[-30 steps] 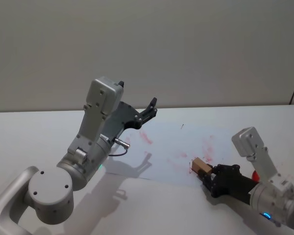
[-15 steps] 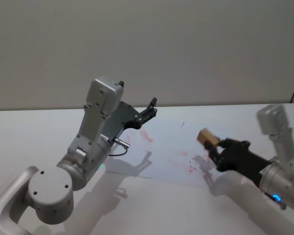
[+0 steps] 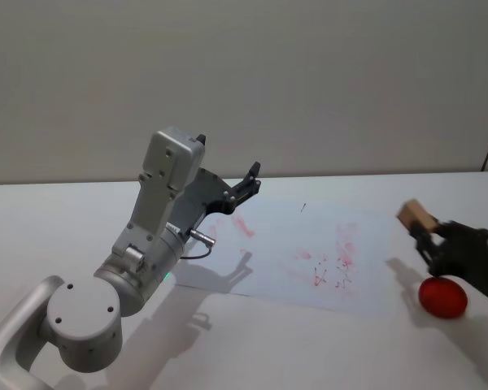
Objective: Use the one hand to pick up the stamp and affix it onto the A4 paper.
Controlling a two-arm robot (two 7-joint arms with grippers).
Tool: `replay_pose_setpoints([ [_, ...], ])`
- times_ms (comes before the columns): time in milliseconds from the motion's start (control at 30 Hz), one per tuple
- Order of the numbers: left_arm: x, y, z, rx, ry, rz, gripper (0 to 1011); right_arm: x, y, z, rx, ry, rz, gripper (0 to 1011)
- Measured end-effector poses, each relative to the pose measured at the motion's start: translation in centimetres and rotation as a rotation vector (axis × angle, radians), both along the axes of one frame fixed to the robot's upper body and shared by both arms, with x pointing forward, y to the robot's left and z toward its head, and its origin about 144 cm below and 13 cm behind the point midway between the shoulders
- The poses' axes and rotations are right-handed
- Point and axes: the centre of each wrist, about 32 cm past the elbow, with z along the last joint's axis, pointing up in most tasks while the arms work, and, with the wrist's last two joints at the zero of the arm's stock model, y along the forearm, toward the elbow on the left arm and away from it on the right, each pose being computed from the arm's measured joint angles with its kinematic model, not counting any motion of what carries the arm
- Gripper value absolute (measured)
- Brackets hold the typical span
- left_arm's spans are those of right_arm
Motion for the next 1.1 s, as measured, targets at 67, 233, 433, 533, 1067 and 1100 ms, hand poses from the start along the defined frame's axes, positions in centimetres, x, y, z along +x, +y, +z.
replay_pose_setpoints([
  [67, 0.0, 0.0, 0.0, 0.000, 0.000, 0.000, 1001, -0.5, -1.0, 0.0, -0.018, 0.015, -0.019, 216],
  [233, 0.0, 0.0, 0.0, 0.000, 0.000, 0.000, 1001, -1.4, -2.7, 0.0, -0.062, 0.048, -0.047, 216],
  [433, 0.0, 0.0, 0.0, 0.000, 0.000, 0.000, 1001, -1.8, -3.8, 0.1, -0.101, 0.073, -0.048, 216],
  [533, 0.0, 0.0, 0.0, 0.000, 0.000, 0.000, 1001, -1.9, -4.2, 0.2, -0.123, 0.086, -0.041, 216],
  [1067, 0.0, 0.0, 0.0, 0.000, 0.000, 0.000, 1001, -2.3, -5.0, 0.3, -0.197, 0.163, -0.011, 216],
  [1100, 0.0, 0.0, 0.0, 0.000, 0.000, 0.000, 1001, -2.4, -5.1, 0.2, -0.201, 0.170, -0.011, 216],
])
